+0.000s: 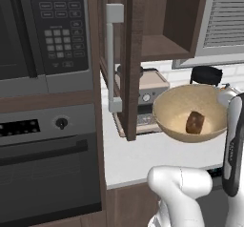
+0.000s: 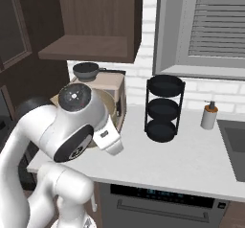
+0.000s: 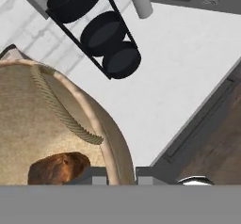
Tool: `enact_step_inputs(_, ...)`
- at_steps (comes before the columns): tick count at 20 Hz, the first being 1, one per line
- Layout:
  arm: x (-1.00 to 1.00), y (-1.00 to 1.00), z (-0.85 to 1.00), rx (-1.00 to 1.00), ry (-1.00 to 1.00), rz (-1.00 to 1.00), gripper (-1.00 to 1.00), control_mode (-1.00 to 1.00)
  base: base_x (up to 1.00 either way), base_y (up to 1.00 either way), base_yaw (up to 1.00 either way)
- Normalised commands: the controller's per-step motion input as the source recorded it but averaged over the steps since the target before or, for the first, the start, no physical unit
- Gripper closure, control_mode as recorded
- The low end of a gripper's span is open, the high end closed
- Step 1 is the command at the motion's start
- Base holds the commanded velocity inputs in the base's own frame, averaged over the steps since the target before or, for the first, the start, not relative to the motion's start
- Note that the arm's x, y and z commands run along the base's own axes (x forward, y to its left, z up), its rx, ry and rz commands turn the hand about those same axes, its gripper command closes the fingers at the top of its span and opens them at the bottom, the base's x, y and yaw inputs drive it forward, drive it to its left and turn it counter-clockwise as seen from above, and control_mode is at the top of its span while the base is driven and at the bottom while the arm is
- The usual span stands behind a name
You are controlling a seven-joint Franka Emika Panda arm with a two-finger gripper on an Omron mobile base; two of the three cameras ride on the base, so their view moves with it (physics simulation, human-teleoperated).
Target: Open the cabinet, pick up the bread from the cabinet and place it in the basket. Then move the basket to the dining counter.
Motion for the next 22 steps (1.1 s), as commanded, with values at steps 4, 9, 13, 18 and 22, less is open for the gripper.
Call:
enact_step_inputs(4,-0.55,0.00,0.47,0.24,-0.01,-0.08,1.00,-1.00,0.00,0.00,0.00)
enact_step_inputs(9,-0.15,0.23,0.07,0.18,-0.23,0.00,1.00,-1.00,0.00,0.00,0.00)
enact_step_inputs(13,-0.01,0.32,0.00,-0.03,-0.24,0.00,1.00,-1.00,0.00,0.00,0.00)
enact_step_inputs(18,-0.04,0.19,0.00,-0.04,-0.25,0.00,1.00,-1.00,0.00,0.00,0.00)
enact_step_inputs(22,-0.46,-0.07,0.04,0.00,-0.21,-0.05,1.00,-1.00,0.00,0.00,0.00)
